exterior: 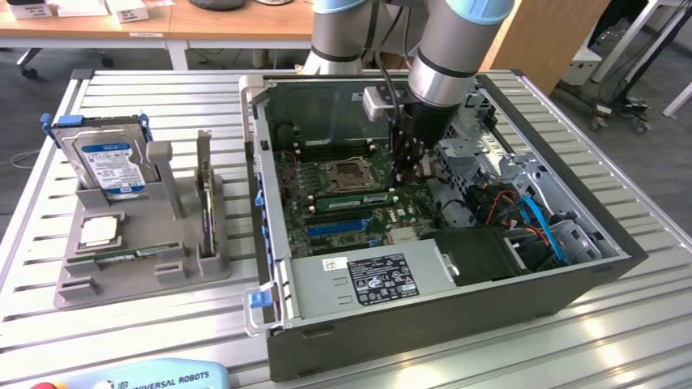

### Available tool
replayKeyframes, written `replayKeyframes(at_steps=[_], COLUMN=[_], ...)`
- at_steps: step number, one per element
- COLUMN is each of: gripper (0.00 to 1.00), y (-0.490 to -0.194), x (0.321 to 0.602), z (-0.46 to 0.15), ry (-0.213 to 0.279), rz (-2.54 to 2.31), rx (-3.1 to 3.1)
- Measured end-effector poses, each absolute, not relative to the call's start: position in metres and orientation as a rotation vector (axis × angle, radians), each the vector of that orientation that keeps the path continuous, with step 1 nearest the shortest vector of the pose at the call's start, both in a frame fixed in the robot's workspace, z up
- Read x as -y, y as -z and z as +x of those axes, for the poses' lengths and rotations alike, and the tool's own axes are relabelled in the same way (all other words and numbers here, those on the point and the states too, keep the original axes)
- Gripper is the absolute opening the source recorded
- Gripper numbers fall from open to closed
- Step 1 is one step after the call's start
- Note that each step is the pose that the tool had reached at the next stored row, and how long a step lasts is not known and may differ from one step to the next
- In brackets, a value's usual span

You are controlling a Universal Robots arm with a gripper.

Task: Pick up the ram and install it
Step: 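Press down the ram until it locks into place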

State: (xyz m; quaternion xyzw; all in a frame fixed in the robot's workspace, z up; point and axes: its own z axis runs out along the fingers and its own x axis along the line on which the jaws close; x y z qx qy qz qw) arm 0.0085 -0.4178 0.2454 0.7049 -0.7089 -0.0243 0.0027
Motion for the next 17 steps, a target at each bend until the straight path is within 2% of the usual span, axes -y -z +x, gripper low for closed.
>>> replayKeyframes(at_steps=[17], gripper=[0.1], y=[-0.2382], x=[0.4169], z=[0.0085], ry=[0.076], rz=[2.211], rx=[2.223])
